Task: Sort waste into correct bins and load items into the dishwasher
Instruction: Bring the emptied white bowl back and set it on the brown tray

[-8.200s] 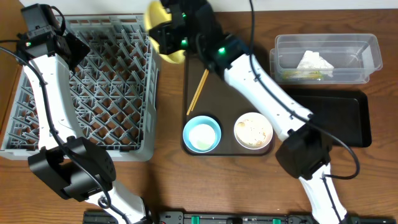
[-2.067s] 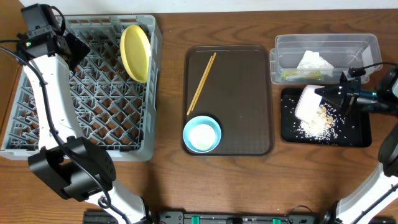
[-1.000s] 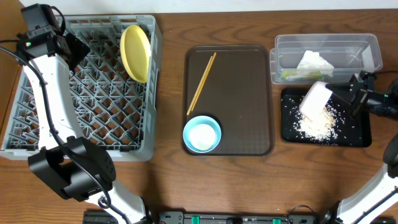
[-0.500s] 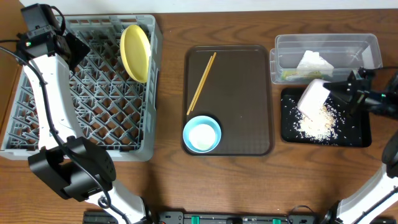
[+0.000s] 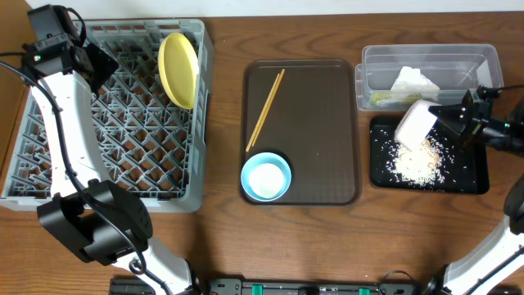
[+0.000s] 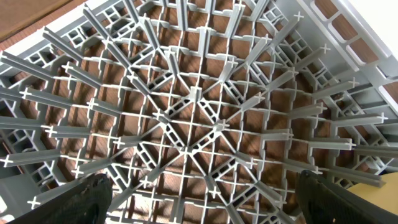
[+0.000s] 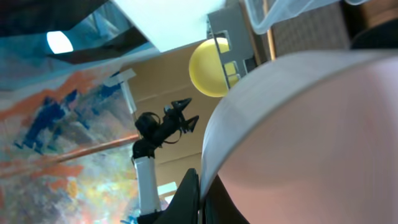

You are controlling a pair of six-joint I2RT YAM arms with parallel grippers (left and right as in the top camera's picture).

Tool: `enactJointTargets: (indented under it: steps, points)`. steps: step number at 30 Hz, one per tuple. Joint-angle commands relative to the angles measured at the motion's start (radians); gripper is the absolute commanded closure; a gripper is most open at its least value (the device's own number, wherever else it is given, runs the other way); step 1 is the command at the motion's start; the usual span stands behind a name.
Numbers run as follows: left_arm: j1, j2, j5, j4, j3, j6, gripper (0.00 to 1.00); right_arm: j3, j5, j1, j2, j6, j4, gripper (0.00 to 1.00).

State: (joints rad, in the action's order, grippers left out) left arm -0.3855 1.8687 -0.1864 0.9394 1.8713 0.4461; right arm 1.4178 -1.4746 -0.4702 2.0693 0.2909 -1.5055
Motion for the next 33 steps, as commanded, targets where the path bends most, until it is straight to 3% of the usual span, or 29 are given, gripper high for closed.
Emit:
enactJointTargets:
  steps: [1,5,12,18,22,24,27,29,30,33]
  points:
    - [-0.006,-0.004,-0.006,0.003,-0.005,0.005,0.04,0.001,0.063,0.004,-0.010,-0.008,-0.071,0.99]
    - [-0.006,-0.004,-0.006,0.003,-0.005,0.004,0.04,0.001,0.021,0.050,-0.013,0.252,-0.197,0.99]
    - [-0.006,-0.004,-0.006,0.003,-0.005,0.005,0.04,0.002,-0.018,0.196,-0.063,0.255,-0.197,0.98]
    - [-0.006,-0.004,-0.006,0.003,-0.005,0.004,0.04,0.002,-0.006,0.347,-0.084,0.364,-0.188,0.99]
    - [-0.006,-0.004,-0.006,0.002,-0.005,0.005,0.04,0.002,0.016,0.492,-0.084,0.372,-0.061,0.98]
    - [-0.006,-0.004,-0.006,0.003,-0.005,0.004,0.04,0.002,0.020,0.555,-0.084,0.297,0.040,0.98]
    - [-0.006,-0.004,-0.006,0.002,-0.005,0.005,0.04,0.004,0.097,0.635,-0.084,-0.005,0.280,0.99]
    - [-0.006,-0.004,-0.006,0.002,-0.005,0.005,0.04,0.011,0.257,0.682,-0.084,-0.295,0.445,0.99]
    - [-0.006,-0.004,-0.006,0.003,-0.005,0.005,0.04,0.025,0.429,0.717,-0.090,-0.475,0.528,0.99]
    - [-0.006,-0.004,-0.006,0.002,-0.005,0.005,0.04,0.077,0.679,0.786,-0.114,-0.621,0.585,0.99]
